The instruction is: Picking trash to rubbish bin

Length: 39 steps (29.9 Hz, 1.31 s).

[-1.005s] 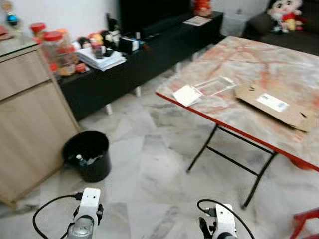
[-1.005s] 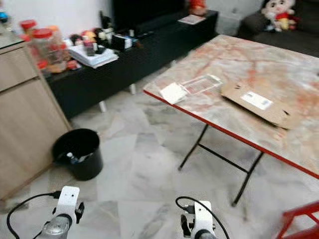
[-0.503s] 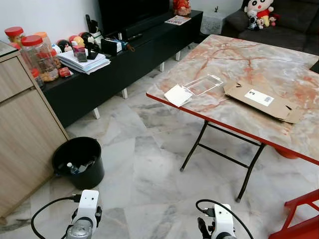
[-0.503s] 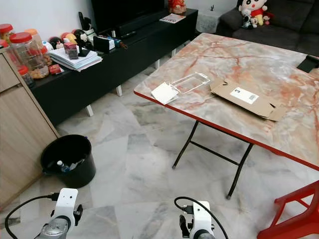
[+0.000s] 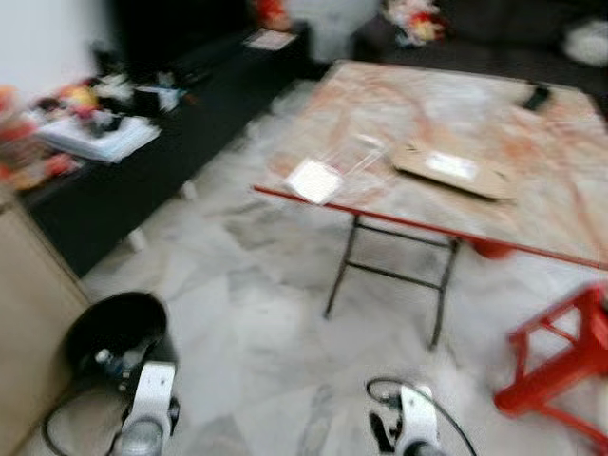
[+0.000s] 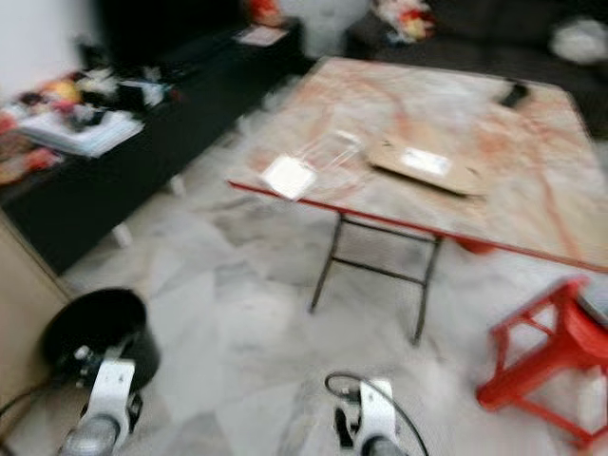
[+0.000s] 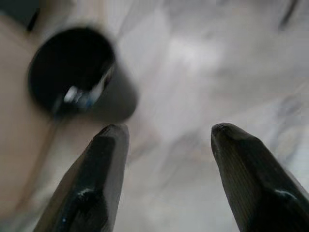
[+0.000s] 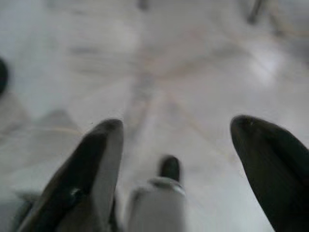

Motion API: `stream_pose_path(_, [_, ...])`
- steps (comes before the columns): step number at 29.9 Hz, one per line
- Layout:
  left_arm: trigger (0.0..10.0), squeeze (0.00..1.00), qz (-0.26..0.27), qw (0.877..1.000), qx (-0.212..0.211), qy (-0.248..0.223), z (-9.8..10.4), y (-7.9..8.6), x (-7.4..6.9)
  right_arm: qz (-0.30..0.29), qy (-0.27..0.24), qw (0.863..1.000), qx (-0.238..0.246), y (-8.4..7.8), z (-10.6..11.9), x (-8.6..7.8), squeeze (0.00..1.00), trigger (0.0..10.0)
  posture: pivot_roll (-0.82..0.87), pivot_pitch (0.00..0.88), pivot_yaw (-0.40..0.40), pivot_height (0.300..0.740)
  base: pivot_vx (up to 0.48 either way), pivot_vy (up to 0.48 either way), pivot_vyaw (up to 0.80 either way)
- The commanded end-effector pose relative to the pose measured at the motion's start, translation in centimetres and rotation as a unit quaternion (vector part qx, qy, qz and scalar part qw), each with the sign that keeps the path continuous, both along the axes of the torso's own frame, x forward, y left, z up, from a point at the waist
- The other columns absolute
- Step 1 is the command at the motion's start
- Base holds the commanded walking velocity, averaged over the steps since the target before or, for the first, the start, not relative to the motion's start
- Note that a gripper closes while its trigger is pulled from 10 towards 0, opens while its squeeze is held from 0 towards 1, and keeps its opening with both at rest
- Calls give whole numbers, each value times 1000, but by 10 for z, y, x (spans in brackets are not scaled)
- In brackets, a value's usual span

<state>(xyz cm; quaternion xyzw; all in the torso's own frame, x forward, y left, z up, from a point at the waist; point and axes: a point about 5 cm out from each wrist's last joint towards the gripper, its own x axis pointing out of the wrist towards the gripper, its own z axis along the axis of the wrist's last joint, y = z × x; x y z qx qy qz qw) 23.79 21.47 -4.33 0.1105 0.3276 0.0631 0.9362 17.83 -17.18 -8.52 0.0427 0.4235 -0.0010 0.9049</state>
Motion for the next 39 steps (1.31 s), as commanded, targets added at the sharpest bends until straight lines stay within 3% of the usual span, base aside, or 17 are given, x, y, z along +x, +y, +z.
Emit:
stream_pose_path(1, [10000, 0, 12, 1000, 9, 24, -7, 10, -13, 3, -11, 1000, 8, 8, 3, 7, 0, 10000, -43, 1, 5, 740, 0, 0, -788])
stream_pose_path(8, [10000, 0, 3, 1000, 9, 19, -6, 9, -11, 2, -13, 1000, 10, 9, 3, 8, 0, 10000, -40, 13, 8, 740, 0, 0, -791])
stream_pose_path(13, [10000, 0, -29, 999, 28, 2, 1, 3, 0, 8, -37, 999, 14, 12, 9, 17, 0, 10000, -38, 16, 10, 740, 0, 0, -478])
stream_pose_path(15, [10000, 0, -58, 997, 48, -6, 5, -1, 7, 21, -53, 998, 7, 14, 13, 24, 0, 10000, -32, 16, 12, 740, 0, 0, 0])
stream_pose_path(17, [10000, 0, -105, 992, 62, -41, 16, -15, 22, 36, -99, 994, 16, 21, 26, 43, 0, 10000, -28, 18, 12, 740, 0, 0, 0])
stream_pose_path(22, [10000, 0, -148, 981, 50, -112, 41, -42, 52, 64, -184, 981, 27, 33, 55, 81, 0, 10000, -29, 19, 5, 740, 0, 0, 0])
stream_pose_path(25, [10000, 0, -166, 975, 51, -138, 51, -53, 62, 69, -216, 973, 34, 37, 68, 95, 0, 10000, -29, 19, 5, 740, 0, 0, 0])
stream_pose_path(26, [10000, 0, -143, 972, 36, -183, 71, -55, 77, 73, -268, 960, 40, 42, 89, 114, 0, 10000, -30, 16, 1, 740, 0, 0, 0])
stream_pose_path(29, [10000, 0, -122, 966, 40, -226, 88, -52, 89, 66, -316, 945, 54, 45, 109, 130, 0, 10000, -28, 16, 0, 740, 0, 0, 0])
stream_pose_path(30, [10000, 0, -101, 962, 32, -251, 99, -49, 96, 66, -346, 934, 55, 47, 122, 139, 0, 10000, -26, 16, -1, 740, 0, 0, 0])
stream_pose_path(35, [10000, 0, -51, 947, 22, -318, 123, -42, 106, 80, -416, 904, 52, 52, 152, 155, 0, 10000, -21, 19, -3, 740, 0, 0, 0])
stream_pose_path(37, [10000, 0, -47, 934, 28, -352, 136, -42, 110, 74, -455, 886, 58, 54, 169, 161, 0, 10000, -21, 19, -3, 740, 0, 0, 500])
stream_pose_path(39, [10000, 0, -45, 932, 27, -358, 138, -42, 111, 74, -460, 883, 57, 55, 172, 162, 0, 10000, -21, 19, -3, 740, 0, 0, 534])
